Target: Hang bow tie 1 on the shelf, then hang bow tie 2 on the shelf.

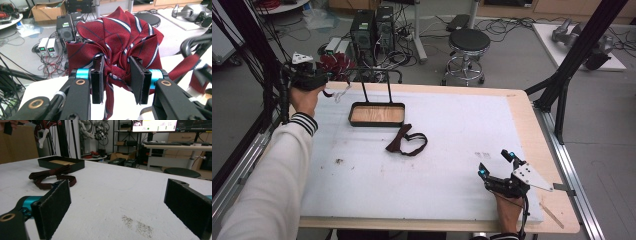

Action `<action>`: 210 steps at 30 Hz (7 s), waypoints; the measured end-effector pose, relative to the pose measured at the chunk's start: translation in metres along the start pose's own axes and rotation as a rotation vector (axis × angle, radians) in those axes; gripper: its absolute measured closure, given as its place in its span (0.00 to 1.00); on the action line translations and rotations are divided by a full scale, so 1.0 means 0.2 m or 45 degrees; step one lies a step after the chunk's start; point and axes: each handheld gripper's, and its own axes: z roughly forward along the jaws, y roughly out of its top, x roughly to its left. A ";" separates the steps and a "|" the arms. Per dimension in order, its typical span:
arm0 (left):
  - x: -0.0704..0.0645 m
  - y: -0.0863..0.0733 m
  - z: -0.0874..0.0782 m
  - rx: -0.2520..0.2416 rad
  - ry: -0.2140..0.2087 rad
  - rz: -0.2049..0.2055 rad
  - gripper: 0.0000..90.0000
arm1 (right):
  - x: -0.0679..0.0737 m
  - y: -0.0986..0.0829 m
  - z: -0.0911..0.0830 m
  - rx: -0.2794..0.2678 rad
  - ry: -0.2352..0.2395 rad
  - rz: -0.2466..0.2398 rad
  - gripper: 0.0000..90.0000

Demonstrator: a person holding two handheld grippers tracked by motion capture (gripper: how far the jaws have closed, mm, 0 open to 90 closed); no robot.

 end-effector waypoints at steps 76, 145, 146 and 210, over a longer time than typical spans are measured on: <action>-0.32 -0.51 -0.54 -0.266 -0.593 0.156 0.18 | 0.01 0.00 -0.01 -0.013 -0.013 -0.006 0.07; -0.98 -0.34 -0.26 0.286 -0.708 0.310 0.21 | 0.00 0.00 -0.01 -0.023 -0.002 0.007 0.07; -0.98 -0.34 -0.25 0.301 -0.710 0.313 0.21 | 0.00 0.00 -0.01 -0.022 -0.003 0.011 0.07; -1.09 -0.49 0.03 0.667 -0.656 0.224 0.82 | 0.00 0.00 -0.01 -0.031 -0.007 0.005 0.07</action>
